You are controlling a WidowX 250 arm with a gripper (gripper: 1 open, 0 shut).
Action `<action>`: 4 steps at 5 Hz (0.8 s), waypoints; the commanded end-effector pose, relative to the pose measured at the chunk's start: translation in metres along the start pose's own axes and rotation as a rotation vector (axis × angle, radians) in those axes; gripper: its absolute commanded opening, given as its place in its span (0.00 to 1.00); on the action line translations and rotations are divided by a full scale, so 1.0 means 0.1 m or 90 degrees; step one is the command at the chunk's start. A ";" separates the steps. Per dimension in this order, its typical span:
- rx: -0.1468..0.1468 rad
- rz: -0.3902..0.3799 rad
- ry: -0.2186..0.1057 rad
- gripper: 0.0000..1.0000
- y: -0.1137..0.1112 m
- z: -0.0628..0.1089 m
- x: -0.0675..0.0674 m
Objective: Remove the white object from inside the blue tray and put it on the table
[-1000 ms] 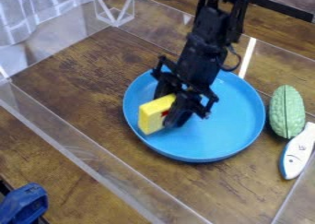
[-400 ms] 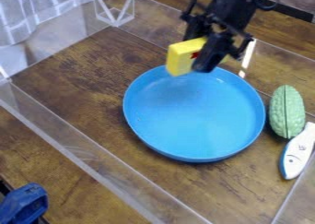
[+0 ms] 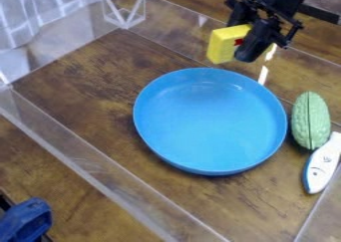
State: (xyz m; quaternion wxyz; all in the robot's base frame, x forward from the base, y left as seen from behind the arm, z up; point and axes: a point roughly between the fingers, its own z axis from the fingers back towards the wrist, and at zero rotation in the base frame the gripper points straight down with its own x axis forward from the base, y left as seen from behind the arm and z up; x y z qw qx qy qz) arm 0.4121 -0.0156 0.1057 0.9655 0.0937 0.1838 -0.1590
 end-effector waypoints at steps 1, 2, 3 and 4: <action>0.021 -0.013 -0.058 0.00 0.04 0.35 -0.01; 0.024 -0.013 -0.050 0.00 0.10 0.32 0.11; 0.014 -0.019 -0.053 1.00 0.09 0.30 0.16; 0.003 -0.024 -0.056 1.00 0.07 0.29 0.22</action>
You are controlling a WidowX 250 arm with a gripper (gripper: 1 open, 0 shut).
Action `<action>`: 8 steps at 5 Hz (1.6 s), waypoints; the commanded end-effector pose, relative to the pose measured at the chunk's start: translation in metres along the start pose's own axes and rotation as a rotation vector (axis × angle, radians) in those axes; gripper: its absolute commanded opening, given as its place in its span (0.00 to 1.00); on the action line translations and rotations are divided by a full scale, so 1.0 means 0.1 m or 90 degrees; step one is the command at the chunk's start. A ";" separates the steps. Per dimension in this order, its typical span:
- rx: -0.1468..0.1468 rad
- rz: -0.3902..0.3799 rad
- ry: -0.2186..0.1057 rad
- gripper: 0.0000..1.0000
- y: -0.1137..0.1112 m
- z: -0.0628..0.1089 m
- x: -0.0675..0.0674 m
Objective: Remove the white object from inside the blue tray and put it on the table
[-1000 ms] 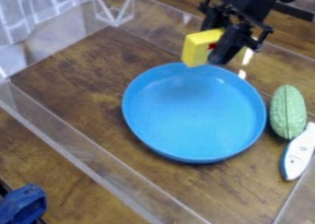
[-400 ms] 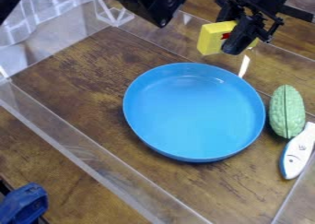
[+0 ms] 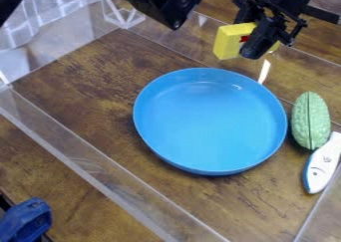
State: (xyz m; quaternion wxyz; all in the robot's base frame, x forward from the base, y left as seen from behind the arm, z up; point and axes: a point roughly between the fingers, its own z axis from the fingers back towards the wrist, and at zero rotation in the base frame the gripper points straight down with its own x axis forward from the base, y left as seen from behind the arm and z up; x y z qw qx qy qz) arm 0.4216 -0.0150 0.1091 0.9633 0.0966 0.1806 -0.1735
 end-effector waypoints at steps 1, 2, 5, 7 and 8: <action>-0.015 -0.012 -0.054 1.00 0.01 0.21 0.21; -0.021 -0.017 -0.053 1.00 0.01 0.14 0.25; -0.021 -0.072 -0.044 1.00 -0.03 -0.11 0.31; 0.002 -0.129 -0.038 1.00 0.02 -0.28 0.39; -0.010 -0.118 -0.035 1.00 0.05 -0.32 0.38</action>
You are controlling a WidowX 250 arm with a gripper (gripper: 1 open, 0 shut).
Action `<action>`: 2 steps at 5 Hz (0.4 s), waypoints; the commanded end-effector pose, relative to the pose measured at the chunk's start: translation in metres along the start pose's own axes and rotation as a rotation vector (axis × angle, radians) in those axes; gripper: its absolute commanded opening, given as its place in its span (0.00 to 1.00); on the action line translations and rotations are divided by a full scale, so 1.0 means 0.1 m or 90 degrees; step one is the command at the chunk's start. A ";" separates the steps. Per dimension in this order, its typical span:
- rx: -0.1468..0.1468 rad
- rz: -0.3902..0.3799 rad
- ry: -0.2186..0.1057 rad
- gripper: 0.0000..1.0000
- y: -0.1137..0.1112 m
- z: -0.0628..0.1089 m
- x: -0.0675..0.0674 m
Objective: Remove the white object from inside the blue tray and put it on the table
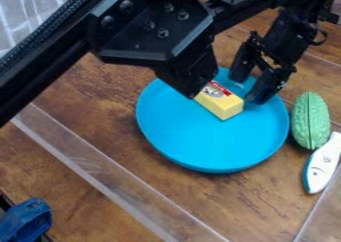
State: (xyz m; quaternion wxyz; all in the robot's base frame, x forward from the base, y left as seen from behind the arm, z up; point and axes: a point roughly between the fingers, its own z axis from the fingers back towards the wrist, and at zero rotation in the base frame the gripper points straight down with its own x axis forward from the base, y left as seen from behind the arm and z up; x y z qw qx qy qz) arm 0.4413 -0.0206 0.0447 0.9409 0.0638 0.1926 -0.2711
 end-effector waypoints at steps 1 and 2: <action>0.001 0.022 -0.035 1.00 0.09 0.16 -0.09; -0.010 0.029 -0.036 1.00 0.09 0.14 -0.10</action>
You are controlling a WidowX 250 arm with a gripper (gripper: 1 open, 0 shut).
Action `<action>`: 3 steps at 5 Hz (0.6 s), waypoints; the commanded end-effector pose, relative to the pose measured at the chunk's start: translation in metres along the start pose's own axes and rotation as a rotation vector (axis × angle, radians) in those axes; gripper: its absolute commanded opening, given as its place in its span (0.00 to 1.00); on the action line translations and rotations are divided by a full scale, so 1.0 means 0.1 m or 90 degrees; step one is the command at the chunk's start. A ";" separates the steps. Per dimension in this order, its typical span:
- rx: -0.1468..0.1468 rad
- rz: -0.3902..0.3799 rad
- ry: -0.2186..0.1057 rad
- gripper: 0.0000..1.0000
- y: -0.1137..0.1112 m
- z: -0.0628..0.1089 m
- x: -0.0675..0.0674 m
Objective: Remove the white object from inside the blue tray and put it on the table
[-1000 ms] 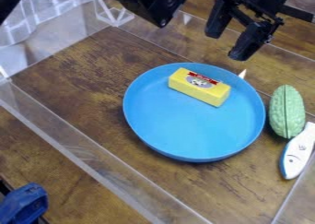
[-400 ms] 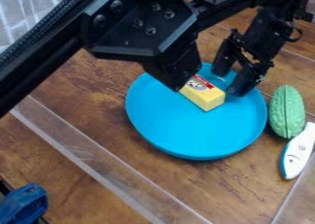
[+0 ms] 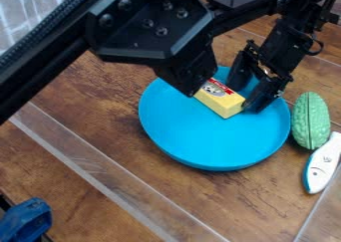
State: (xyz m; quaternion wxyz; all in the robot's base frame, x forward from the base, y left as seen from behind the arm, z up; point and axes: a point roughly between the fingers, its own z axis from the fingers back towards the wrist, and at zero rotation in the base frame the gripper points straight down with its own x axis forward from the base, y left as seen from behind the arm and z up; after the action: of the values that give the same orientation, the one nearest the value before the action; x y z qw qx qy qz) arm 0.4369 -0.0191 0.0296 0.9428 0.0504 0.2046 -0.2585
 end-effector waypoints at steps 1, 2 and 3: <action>0.001 0.024 -0.047 1.00 0.10 0.26 -0.13; -0.008 0.028 -0.047 1.00 0.10 0.23 -0.14; -0.016 0.032 -0.046 0.00 0.10 0.20 -0.14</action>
State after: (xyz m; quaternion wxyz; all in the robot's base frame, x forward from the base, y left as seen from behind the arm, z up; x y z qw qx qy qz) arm 0.4332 -0.0105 0.0275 0.9494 0.0323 0.2053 -0.2354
